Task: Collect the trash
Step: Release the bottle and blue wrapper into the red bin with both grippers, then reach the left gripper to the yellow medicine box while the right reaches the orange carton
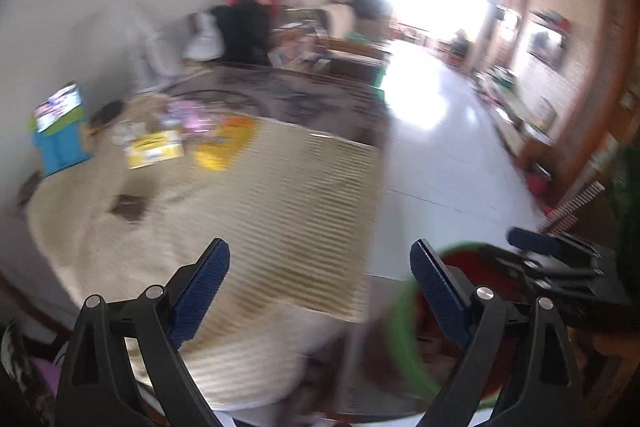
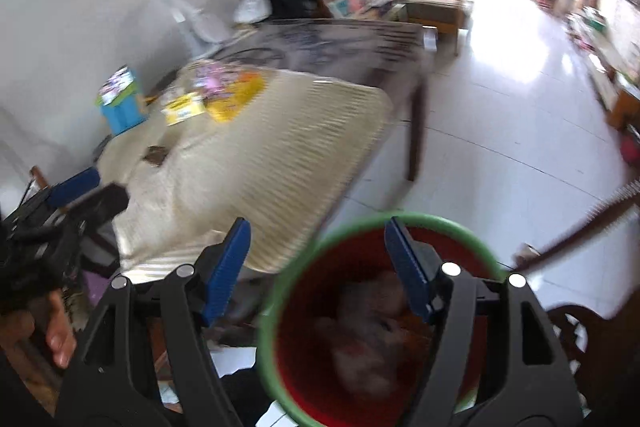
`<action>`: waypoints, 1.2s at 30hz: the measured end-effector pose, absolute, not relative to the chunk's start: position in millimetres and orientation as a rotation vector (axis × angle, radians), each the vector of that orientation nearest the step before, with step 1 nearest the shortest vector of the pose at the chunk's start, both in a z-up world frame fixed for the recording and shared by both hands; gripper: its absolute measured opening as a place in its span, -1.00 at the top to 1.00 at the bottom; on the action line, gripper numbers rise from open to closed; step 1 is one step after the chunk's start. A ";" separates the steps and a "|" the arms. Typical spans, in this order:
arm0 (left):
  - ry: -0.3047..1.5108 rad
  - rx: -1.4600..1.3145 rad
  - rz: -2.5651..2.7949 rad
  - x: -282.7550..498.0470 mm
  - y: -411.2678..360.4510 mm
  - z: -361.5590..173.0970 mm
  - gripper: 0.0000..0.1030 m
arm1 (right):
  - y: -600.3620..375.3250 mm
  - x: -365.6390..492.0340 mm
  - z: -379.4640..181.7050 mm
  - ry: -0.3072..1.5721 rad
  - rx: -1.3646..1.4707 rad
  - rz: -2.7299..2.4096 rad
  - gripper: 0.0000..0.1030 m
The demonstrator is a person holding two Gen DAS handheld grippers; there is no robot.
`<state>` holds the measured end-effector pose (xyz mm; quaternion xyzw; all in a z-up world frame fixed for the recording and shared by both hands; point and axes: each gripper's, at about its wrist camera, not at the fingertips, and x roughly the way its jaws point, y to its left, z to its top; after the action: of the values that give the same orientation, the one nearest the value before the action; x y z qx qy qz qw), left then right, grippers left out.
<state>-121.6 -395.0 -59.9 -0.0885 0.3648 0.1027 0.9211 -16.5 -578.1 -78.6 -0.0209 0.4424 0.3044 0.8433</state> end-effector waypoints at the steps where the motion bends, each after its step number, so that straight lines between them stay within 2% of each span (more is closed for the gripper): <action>1: 0.751 -0.192 0.236 -122.3 -381.6 -61.0 -0.71 | -559.2 -17.1 -78.8 0.934 -0.058 0.674 -0.32; 13: 0.787 -0.282 0.356 -110.4 -144.3 -101.3 -0.71 | -348.9 24.6 -109.7 0.995 -0.096 0.675 -0.32; 18: 0.832 -0.257 0.274 -86.8 -74.1 -107.8 -0.71 | -273.2 50.5 -131.4 1.059 -0.110 0.594 -0.32; 25: 0.847 -0.292 0.240 -74.9 -21.3 -116.7 -0.71 | -224.5 104.2 -161.7 1.148 -0.100 0.508 -0.32; 36: 0.827 -0.270 0.311 -77.6 -13.6 -107.0 -0.71 | -194.3 193.5 -197.9 1.186 -0.104 0.428 -0.32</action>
<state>-77.6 -13.6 -107.0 -0.1301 0.3991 0.1502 0.8951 193.5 -194.3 -197.9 -0.0485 0.5543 0.2000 0.8065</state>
